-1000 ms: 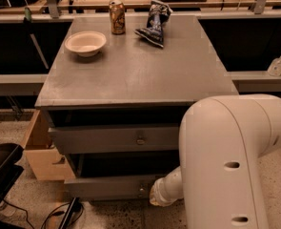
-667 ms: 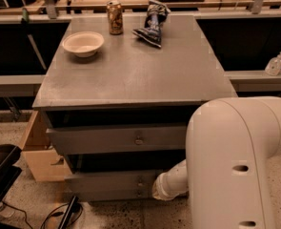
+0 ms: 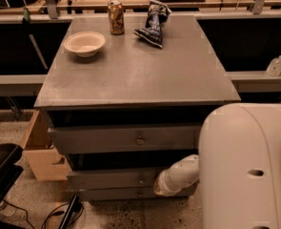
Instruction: Close middle drawer
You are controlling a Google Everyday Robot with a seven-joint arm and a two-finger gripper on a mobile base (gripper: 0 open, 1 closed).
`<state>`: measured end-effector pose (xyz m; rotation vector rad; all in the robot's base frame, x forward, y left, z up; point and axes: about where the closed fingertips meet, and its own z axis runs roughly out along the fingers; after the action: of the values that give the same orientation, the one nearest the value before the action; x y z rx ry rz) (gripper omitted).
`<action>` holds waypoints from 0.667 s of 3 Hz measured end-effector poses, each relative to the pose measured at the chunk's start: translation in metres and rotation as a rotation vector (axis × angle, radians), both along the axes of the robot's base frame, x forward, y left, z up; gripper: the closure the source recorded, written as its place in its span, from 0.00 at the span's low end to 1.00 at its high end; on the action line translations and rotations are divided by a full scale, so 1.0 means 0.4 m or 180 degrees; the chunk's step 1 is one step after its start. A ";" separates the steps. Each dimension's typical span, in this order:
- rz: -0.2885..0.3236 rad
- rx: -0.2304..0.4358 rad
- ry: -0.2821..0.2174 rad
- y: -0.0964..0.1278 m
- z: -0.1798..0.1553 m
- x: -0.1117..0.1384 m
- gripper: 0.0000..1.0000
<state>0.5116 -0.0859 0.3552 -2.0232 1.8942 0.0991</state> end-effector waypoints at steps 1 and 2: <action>-0.0066 0.0014 -0.0006 -0.011 0.002 0.019 1.00; -0.0197 0.0081 -0.0057 -0.029 0.011 0.098 1.00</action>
Offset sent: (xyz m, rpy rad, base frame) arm 0.1466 -0.0487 0.0213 0.0899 -0.0609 -0.1722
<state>0.5509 -0.0975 0.3596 -1.9408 1.9328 0.0881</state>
